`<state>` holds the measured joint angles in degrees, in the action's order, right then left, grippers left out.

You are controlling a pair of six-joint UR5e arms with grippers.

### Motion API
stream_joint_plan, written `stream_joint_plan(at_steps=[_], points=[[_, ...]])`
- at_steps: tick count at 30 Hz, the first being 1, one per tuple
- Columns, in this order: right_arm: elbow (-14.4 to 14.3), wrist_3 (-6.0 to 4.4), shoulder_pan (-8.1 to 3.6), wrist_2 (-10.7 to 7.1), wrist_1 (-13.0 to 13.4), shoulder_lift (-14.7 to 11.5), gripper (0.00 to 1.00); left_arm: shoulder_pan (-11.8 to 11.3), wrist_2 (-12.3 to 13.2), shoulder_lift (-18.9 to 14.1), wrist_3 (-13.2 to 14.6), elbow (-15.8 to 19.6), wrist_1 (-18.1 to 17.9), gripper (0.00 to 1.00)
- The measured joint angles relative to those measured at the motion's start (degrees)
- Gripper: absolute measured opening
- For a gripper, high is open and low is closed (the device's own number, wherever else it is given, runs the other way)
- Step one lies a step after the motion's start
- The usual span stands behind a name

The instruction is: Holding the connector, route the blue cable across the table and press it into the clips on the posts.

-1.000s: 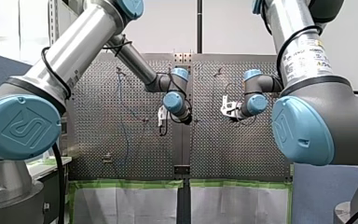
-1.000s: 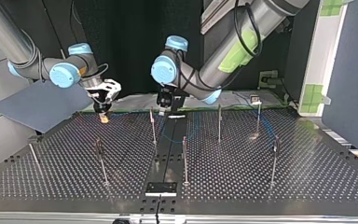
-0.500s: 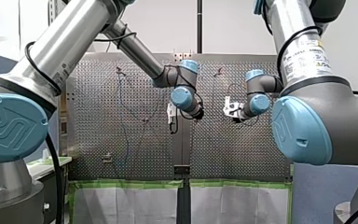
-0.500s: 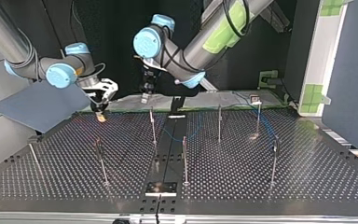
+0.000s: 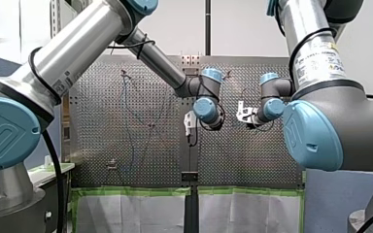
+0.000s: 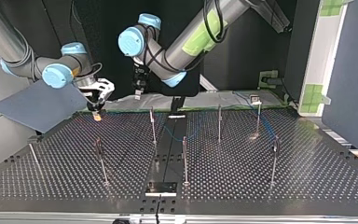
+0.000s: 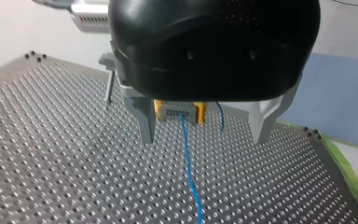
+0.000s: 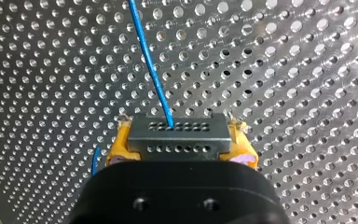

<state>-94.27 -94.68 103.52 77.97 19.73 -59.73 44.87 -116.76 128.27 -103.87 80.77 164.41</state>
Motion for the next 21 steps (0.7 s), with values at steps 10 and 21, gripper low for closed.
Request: stream_joint_plan(at_steps=[10, 21], points=[[0.0, 0.25, -0.27, 0.0, 0.1, 0.0, 0.02, -0.5, -0.4, 4.9, -1.4, -5.5, 1.3, 1.0], [0.0, 0.27, -0.26, -1.61, 0.1, 0.0, 0.02, -1.4, -0.8, 6.0, -2.3, -12.0, 1.5, 1.0]])
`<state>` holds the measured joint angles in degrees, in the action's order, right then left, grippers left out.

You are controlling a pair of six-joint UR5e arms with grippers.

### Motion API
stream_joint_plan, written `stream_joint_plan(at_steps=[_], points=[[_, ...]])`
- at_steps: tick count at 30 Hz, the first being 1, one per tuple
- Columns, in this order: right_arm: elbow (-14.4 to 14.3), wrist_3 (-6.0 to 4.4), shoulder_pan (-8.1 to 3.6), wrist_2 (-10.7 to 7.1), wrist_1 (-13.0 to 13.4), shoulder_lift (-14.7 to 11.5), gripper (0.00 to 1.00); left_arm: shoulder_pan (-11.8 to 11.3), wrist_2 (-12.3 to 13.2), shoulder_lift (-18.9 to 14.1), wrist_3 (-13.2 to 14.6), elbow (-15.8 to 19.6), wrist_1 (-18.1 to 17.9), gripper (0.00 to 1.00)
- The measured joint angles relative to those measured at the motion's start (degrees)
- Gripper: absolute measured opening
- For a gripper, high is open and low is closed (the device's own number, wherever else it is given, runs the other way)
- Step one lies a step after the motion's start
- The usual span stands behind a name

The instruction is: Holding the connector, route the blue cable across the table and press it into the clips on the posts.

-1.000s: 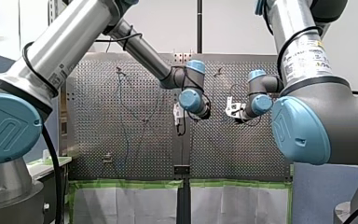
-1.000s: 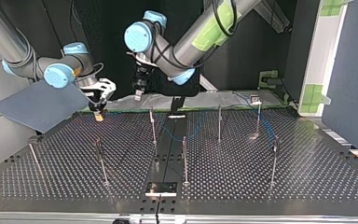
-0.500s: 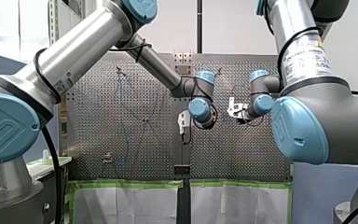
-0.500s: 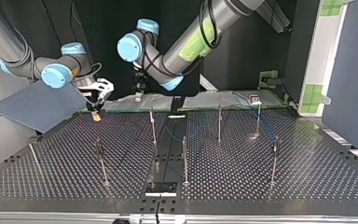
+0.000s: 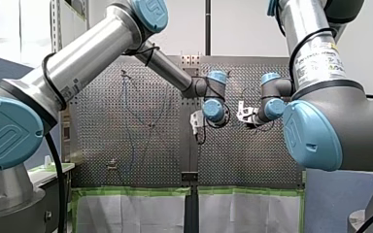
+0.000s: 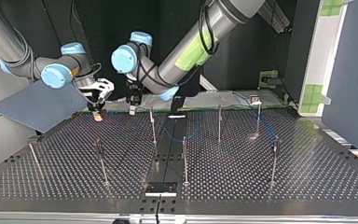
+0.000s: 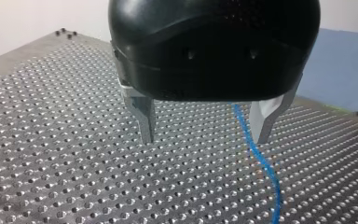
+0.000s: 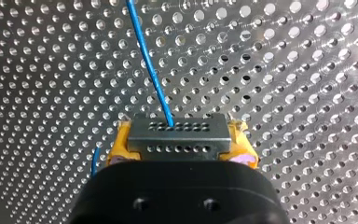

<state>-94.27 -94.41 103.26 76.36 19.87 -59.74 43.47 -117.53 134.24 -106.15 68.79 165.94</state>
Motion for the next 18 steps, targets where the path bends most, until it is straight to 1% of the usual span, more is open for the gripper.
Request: stream_joint_plan(at_steps=[9, 15, 18], points=[[0.0, 0.0, -0.02, -0.2, 0.0, 0.0, 0.02, 0.1, -0.2, 3.8, -0.4, -4.4, 3.3, 1.0], [0.0, 0.0, -0.01, -0.16, 0.0, -0.1, 0.02, 0.0, -1.0, 6.8, -0.7, -7.4, 3.2, 1.0], [0.1, 0.0, -0.01, -0.16, 0.1, -0.1, 0.02, -0.1, -1.2, 7.3, -1.0, -8.0, 2.5, 1.0]])
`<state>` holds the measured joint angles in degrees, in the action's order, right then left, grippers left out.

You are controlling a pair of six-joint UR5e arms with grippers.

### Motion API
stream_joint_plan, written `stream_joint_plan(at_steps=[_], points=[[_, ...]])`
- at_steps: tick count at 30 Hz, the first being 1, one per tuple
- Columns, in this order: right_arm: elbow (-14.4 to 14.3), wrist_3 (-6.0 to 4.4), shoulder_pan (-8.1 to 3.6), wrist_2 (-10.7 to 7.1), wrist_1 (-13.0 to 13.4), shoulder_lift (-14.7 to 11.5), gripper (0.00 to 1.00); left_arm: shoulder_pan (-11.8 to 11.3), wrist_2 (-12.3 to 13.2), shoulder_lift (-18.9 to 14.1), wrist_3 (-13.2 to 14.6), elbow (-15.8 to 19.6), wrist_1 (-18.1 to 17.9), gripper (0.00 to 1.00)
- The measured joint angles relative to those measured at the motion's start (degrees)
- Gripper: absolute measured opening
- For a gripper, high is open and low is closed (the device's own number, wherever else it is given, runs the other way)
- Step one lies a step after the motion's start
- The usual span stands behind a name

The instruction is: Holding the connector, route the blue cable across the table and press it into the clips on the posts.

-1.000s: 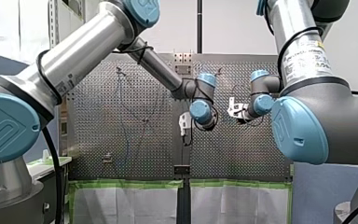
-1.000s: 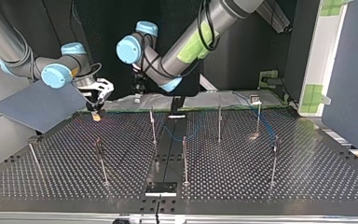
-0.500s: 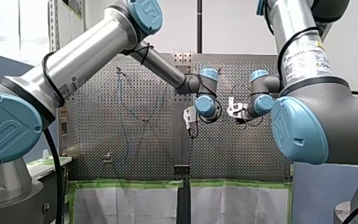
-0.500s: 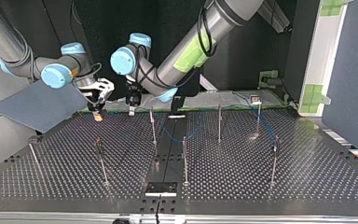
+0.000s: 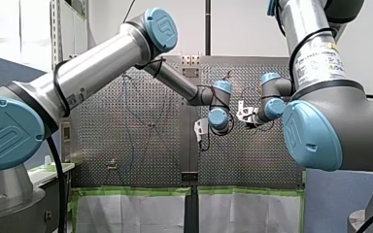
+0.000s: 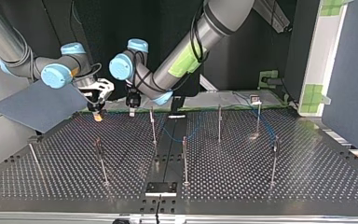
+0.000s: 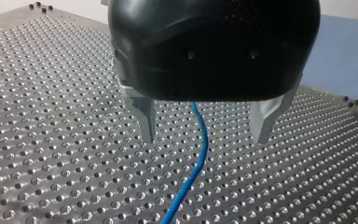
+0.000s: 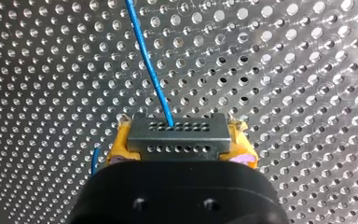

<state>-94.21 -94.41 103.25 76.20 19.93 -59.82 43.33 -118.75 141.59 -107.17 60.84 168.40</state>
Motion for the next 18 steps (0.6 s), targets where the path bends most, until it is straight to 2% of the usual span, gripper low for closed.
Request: stream_joint_plan(at_steps=[6, 11, 18], points=[[0.0, 0.0, 0.02, -0.19, 0.0, 0.0, 0.02, -0.5, -0.1, 0.3, -0.7, -0.3, -0.8, 1.0], [0.0, 0.0, 0.01, -0.65, -0.1, 0.0, 0.02, -0.7, -0.3, 2.3, -1.2, -1.9, 0.1, 1.0], [0.0, 0.0, 0.02, -0.85, -0.1, -0.1, 0.02, -0.5, -1.8, 3.7, -1.9, -3.5, 0.4, 1.0]])
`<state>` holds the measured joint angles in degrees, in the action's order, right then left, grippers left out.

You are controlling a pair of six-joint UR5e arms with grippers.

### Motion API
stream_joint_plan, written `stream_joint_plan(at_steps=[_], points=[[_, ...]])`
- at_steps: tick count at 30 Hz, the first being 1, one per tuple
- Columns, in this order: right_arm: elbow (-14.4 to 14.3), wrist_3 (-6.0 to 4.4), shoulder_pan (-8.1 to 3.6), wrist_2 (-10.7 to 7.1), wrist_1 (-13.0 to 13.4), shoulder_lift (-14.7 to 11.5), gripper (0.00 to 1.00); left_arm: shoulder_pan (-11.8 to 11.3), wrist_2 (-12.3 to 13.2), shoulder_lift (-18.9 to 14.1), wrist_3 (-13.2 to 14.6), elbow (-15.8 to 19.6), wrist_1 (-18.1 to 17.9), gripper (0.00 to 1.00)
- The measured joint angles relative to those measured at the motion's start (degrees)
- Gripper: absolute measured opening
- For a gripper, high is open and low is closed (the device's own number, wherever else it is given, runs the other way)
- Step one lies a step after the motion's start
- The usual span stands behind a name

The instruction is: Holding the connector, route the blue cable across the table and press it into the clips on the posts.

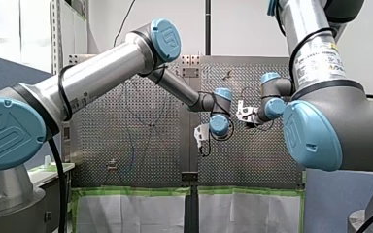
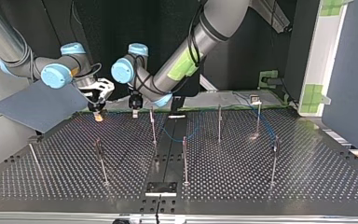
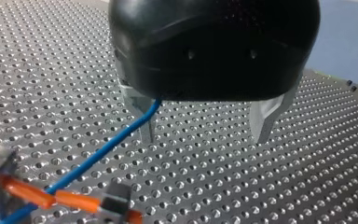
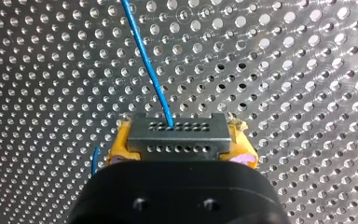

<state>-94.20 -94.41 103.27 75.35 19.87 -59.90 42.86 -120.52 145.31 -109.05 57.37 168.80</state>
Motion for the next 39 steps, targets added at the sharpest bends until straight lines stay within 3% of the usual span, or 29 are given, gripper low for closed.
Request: stream_joint_plan(at_steps=[3, 4, 5, 6, 8, 9, 10, 11, 17, 23, 28, 39], points=[[0.0, 0.0, -0.01, -0.01, 0.0, 0.0, 0.02, 0.1, -0.6, 0.0, 0.0, -0.2, 0.0, 1.0], [0.0, 0.0, -0.01, -0.01, 0.0, 0.0, 0.02, 0.2, -0.8, 0.0, 0.0, -0.2, 0.0, 0.91], [0.0, 0.0, 0.0, -0.01, 0.0, 0.0, 0.02, 0.2, -1.2, 0.0, 0.1, -0.3, 0.0, 0.7], [0.0, 0.0, 0.01, -0.01, 0.0, 0.0, 0.02, 0.3, -1.6, 0.0, 0.3, -0.3, 0.0, 0.7], [0.0, 0.0, 0.07, -0.01, 0.1, 0.0, 0.02, 0.5, -2.3, 0.0, 0.5, -0.3, -0.1, 0.36], [0.0, 0.0, 0.15, -0.05, 0.1, 0.0, 0.02, 0.5, -2.6, 0.0, 0.7, -0.3, -0.2, 0.36], [0.0, 0.0, 0.2, -0.11, 0.1, 0.0, 0.02, 0.6, -2.7, 0.0, 0.7, -0.3, -0.2, 0.11], [0.0, 0.0, 0.25, -0.24, 0.1, 0.0, 0.02, 0.6, -2.8, 0.0, 0.8, -0.3, -0.3, 0.0], [0.0, -0.05, 0.53, -1.26, 0.0, -0.1, 0.02, 0.7, -2.8, 0.0, 0.7, -0.9, -0.2, 0.0], [0.2, -0.45, 0.79, -1.34, 0.0, -0.5, 0.02, 1.2, -4.7, -0.3, -0.1, -1.9, 2.3, 0.0], [0.4, -1.84, 0.83, -1.45, 0.1, -1.6, 0.02, 1.7, -6.2, -1.5, -0.6, -1.9, 3.5, 0.0], [2.3, -3.67, 0.83, -3.53, -0.6, -5.9, 0.02, 2.8, -6.8, -5.6, -1.0, -1.9, 3.9, 0.0]])
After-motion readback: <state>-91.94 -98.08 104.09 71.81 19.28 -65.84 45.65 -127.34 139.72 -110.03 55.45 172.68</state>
